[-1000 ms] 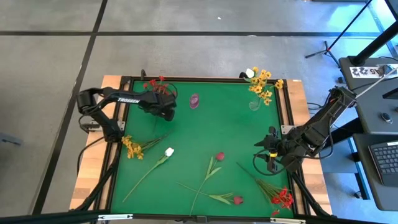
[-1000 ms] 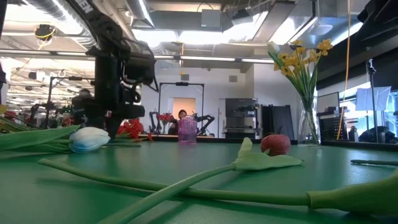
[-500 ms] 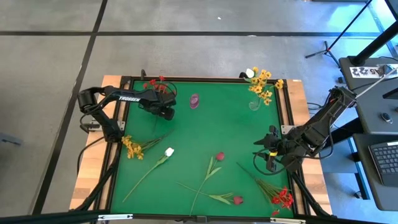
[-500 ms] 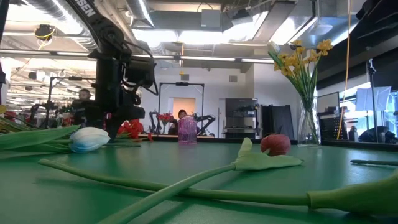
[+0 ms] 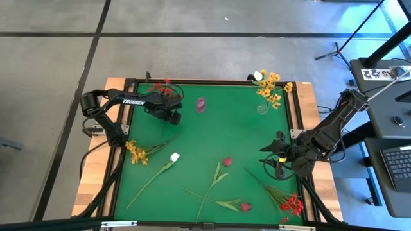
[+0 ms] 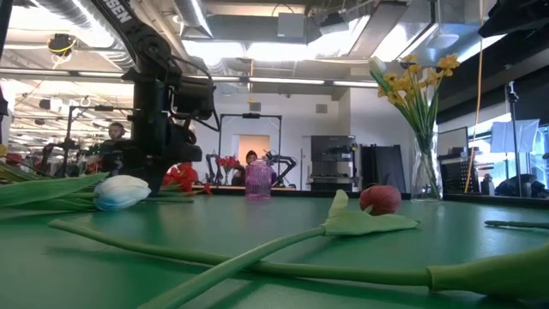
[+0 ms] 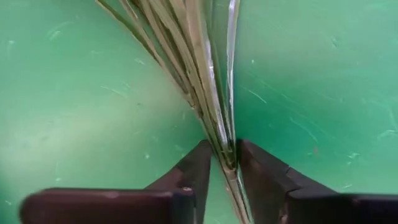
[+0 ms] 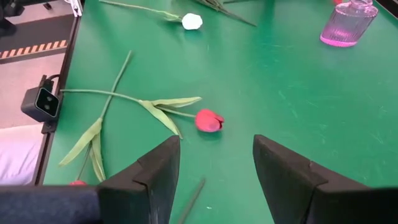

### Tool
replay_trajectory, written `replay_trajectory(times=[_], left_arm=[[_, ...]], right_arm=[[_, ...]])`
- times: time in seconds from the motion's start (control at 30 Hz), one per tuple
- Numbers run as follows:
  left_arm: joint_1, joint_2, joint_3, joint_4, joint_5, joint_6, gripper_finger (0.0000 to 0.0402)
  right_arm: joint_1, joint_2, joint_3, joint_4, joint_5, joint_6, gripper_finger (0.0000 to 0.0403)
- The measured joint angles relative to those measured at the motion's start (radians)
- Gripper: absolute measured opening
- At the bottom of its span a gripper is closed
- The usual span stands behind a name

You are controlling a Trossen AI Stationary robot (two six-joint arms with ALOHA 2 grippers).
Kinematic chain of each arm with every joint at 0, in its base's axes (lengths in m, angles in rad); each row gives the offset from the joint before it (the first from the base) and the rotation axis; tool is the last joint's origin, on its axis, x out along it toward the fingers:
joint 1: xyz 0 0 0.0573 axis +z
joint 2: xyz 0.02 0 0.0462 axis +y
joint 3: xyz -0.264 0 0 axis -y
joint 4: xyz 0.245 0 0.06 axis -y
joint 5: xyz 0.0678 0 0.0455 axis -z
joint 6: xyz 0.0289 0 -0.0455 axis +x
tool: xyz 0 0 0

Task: Sort flowers into vase by color
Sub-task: Put the top red flowers into the pink vase

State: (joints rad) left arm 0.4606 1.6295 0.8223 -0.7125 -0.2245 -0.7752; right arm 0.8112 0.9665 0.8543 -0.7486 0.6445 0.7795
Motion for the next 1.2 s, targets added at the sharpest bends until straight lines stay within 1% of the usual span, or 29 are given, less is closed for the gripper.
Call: replay_trajectory(times=[0.2, 0.23, 0.43, 0.6, 0.8, 0.97, 1.03, 1.1, 1.2], left_arm=[[-0.002, 0.000, 0.000, -0.001, -0.025, 0.020, 0.0016], [-0.002, 0.000, 0.000, -0.003, -0.028, 0.027, 0.0010], [-0.003, -0.010, -0.003, -0.015, -0.054, 0.054, 0.0006], [-0.007, -0.060, 0.002, -0.040, -0.105, 0.054, 0.0004], [-0.036, -0.152, 0.051, -0.039, -0.158, 0.069, 0.0003], [-0.065, -0.234, 0.122, -0.026, -0.205, 0.090, 0.0002], [-0.084, -0.264, 0.148, 0.011, -0.218, 0.113, 0.0002], [-0.108, -0.291, 0.160, 0.087, -0.219, 0.150, 0.0002], [-0.155, -0.324, 0.161, 0.267, -0.208, 0.228, 0.0002]], right_arm=[[0.000, 0.000, 0.000, 0.000, 0.001, 0.000, 0.0202], [0.000, 0.000, 0.000, 0.000, 0.003, 0.000, 0.0202], [0.000, 0.000, 0.000, 0.000, 0.022, 0.000, 0.0202], [0.000, 0.000, 0.000, -0.001, 0.027, 0.000, 0.0202], [0.000, 0.000, 0.000, -0.003, 0.029, 0.000, 0.0202], [0.000, 0.000, 0.000, -0.003, 0.042, 0.000, 0.0202], [0.000, 0.000, 0.000, -0.003, 0.046, 0.000, 0.0202], [0.000, 0.000, 0.000, -0.002, 0.058, 0.000, 0.0202], [0.000, 0.000, 0.000, -0.004, 0.074, -0.001, 0.0202]])
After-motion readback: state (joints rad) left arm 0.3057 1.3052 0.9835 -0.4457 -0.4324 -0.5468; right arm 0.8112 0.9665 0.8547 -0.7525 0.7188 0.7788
